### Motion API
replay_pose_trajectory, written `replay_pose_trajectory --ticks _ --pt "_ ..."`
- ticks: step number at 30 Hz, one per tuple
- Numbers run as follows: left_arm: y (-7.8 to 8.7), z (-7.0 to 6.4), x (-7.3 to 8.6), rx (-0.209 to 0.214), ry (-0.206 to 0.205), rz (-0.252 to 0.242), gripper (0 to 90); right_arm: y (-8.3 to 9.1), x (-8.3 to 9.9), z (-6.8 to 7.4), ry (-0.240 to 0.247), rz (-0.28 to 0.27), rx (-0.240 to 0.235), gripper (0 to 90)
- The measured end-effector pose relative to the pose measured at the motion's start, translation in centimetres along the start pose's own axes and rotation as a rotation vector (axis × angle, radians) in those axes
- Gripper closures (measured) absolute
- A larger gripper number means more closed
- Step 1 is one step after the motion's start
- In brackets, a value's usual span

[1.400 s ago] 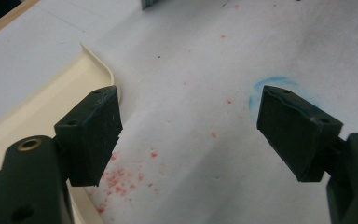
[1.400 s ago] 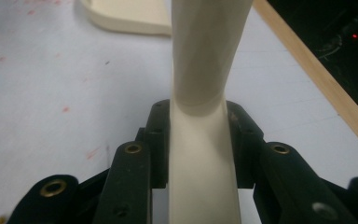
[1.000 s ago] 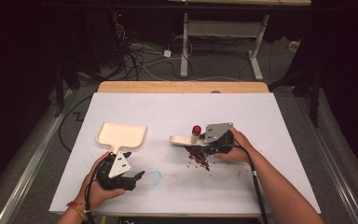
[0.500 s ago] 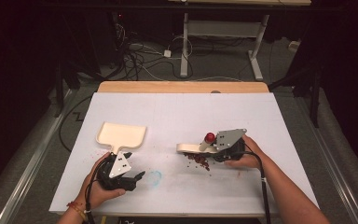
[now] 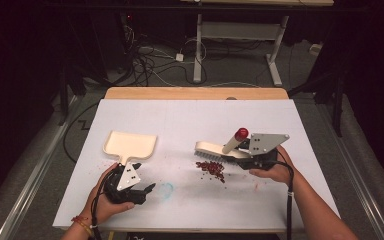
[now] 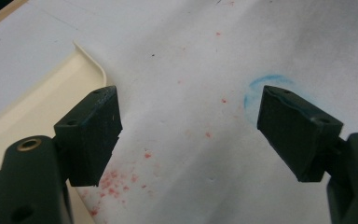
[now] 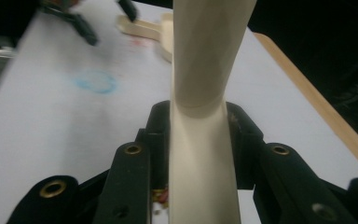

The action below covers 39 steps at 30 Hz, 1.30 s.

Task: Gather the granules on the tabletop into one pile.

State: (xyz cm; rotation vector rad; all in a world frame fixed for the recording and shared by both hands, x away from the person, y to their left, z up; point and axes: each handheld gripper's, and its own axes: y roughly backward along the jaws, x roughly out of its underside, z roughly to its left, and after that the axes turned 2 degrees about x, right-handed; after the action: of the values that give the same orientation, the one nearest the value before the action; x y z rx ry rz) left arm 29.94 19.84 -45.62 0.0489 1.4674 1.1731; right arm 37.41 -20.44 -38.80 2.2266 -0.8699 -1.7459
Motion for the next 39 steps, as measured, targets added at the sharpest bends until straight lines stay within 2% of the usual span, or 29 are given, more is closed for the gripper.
replay_pose_trajectory --ticks 3,4,5,6,7,9,11,12,15,17,20,24,28,30,31,37,39 --pt "0.0 0.0 0.0 -0.002 -0.001 0.0 21.1 1.0 -0.5 1.5 -0.004 -0.005 -0.096 67.4" --pt "0.0 0.0 0.0 -0.002 -0.001 0.0 21.1 1.3 -0.7 2.6 0.006 0.008 -0.174 67.4" --pt "0.0 0.0 -0.1 -0.001 -0.002 0.0 21.1 1.3 -0.7 2.6 0.006 0.008 -0.174 67.4" --pt "0.0 -0.1 -0.1 -0.001 -0.002 0.001 21.1 1.4 -0.6 3.4 0.014 0.023 -0.245 67.5" --pt "-0.1 -0.1 -0.1 -0.001 -0.003 0.002 21.1 1.4 -0.6 3.4 0.014 0.023 -0.245 67.5" --pt "-0.1 -0.1 -0.2 0.001 -0.005 0.005 21.1 1.1 -0.3 3.8 0.025 0.052 -0.309 67.4" --pt "-0.2 -0.2 -0.2 0.004 -0.004 0.002 21.1 -0.1 0.3 3.7 0.026 0.114 -0.352 67.4" --pt "-0.2 -0.2 -0.2 0.008 -0.002 0.0 21.1 -0.1 0.3 3.7 0.026 0.114 -0.352 67.4" --pt "-0.1 -0.2 -0.4 0.018 0.004 -0.012 21.1 -1.6 0.8 3.3 0.015 0.162 -0.347 67.5" --pt "-0.1 -0.4 -0.5 0.03 0.01 -0.013 21.1 -2.8 0.9 2.2 -0.006 0.144 -0.352 67.4" --pt "0.0 -0.6 -0.6 0.037 0.003 -0.021 21.1 -3.6 0.9 1.4 -0.022 0.14 -0.352 67.4" --pt "0.1 -0.8 -0.7 0.045 -0.005 -0.026 21.1 -4.8 0.9 0.2 -0.027 0.137 -0.349 67.1" --pt "0.1 -0.7 -0.6 0.048 -0.004 -0.023 21.1 -5.4 0.6 -0.3 -0.024 0.139 -0.35 67.1" --pt "0.1 -0.6 -0.6 0.049 0.001 -0.028 21.1 -5.4 0.6 -0.4 -0.028 0.133 -0.337 67.3" --pt "0.2 -0.6 -0.6 0.048 0.001 -0.03 21.1 -5.2 0.5 -0.6 -0.033 0.138 -0.302 67.4" --pt "0.2 -0.7 -0.7 0.044 -0.005 -0.028 21.1 -4.4 0.4 -0.6 -0.061 0.117 -0.267 67.4" --pt "0.3 -0.7 -0.7 0.04 -0.006 -0.029 21.1 -3.8 0.1 -0.4 -0.079 0.117 -0.207 67.4"
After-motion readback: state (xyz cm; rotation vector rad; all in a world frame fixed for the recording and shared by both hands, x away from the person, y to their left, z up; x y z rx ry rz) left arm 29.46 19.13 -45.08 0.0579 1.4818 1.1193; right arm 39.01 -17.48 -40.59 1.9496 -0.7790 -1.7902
